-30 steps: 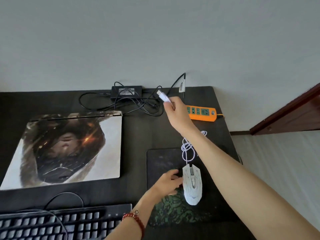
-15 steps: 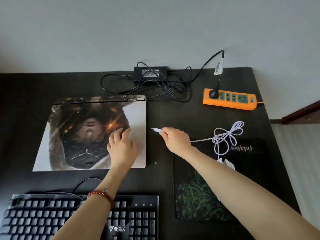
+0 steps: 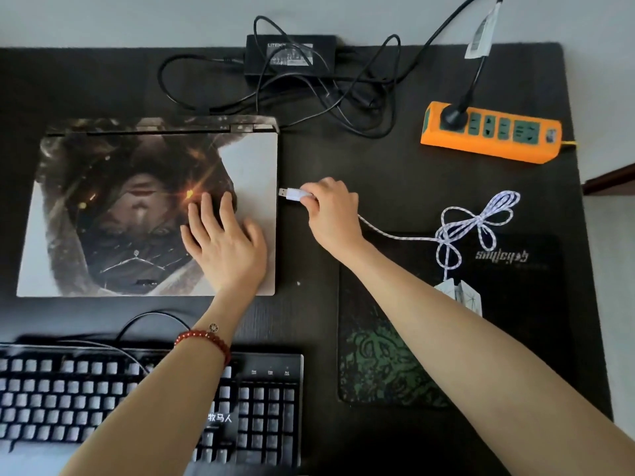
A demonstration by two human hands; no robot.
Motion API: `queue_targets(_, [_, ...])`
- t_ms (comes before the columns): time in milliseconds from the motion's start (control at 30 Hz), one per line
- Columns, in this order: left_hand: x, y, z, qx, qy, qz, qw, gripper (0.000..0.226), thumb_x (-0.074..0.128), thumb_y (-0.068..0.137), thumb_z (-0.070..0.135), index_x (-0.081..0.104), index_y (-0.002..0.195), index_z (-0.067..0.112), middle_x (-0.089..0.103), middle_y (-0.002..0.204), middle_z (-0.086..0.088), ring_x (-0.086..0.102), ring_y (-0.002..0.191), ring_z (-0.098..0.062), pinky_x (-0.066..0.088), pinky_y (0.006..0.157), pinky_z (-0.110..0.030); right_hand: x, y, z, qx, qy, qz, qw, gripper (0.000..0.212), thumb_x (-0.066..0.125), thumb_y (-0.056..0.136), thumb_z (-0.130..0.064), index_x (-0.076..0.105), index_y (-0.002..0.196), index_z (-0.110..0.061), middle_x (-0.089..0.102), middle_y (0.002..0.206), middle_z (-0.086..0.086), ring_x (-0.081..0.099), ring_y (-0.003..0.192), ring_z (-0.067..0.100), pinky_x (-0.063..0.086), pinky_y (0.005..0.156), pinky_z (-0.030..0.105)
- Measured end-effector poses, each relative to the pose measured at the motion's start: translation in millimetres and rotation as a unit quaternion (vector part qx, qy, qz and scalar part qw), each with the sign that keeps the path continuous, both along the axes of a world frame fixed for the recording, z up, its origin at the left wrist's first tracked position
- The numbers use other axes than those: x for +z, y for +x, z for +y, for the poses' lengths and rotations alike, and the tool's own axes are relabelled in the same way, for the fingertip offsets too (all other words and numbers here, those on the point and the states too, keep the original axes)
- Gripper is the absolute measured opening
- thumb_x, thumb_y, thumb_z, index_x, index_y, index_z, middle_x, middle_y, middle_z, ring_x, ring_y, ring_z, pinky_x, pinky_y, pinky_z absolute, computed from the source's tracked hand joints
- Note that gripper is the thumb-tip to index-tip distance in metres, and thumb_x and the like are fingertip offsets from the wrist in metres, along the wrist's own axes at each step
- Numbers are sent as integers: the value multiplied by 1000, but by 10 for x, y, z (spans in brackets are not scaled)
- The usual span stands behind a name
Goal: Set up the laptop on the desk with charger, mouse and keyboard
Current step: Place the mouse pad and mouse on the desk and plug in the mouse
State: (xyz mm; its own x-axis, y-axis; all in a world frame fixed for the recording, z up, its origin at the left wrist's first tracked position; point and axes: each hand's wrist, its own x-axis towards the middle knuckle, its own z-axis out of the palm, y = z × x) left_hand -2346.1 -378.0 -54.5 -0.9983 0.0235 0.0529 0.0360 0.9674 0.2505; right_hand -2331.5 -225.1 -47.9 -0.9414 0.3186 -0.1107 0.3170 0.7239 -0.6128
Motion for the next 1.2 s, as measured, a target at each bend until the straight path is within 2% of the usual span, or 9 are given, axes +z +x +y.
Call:
queue_targets(467, [-26, 1, 24, 8, -20, 22, 1000, 50, 35, 85, 27, 40, 133, 16, 36, 146, -14, 24, 138, -34, 15, 112, -54, -104, 1, 89, 45, 22, 33, 998, 22, 50, 91, -16, 68, 105, -13, 58, 101, 9, 47, 98, 28, 26, 81, 34])
queue_targets(633, [-29, -7, 21, 10, -20, 23, 999, 51, 36, 83, 26, 40, 133, 16, 35, 146, -14, 24, 138, -35, 15, 112, -55, -116, 148, -4, 40, 33, 50, 997, 19, 52, 89, -15, 68, 98, -10, 60, 94, 9, 50, 93, 29, 27, 82, 35])
queue_targets(833, [-39, 11, 30, 10, -22, 23, 999, 51, 36, 83, 27, 40, 133, 16, 36, 146, -14, 24, 138, -34, 15, 112, -54, -101, 19, 42, 63, 63, 42, 995, 22, 51, 89, -14, 68, 104, -15, 59, 100, 7, 48, 97, 28, 23, 79, 34])
queue_targets(1100, [-39, 11, 46, 9, -26, 25, 999, 50, 36, 84, 26, 41, 133, 15, 37, 145, -15, 25, 137, -36, 16, 111, -55, -129, 43, -19, 109, 110, 71, 985, 17, 55, 84, -10, 67, 96, -6, 60, 92, 13, 54, 89, 34, 34, 74, 41])
queue_targets(1200, [-51, 15, 44, 10, -27, 24, 999, 50, 36, 84, 25, 41, 133, 14, 37, 145, -15, 26, 137, -36, 16, 111, -55, -142, 11, -42, 96, 107, 77, 987, 15, 56, 83, -7, 67, 93, -6, 60, 92, 14, 55, 87, 35, 35, 74, 41])
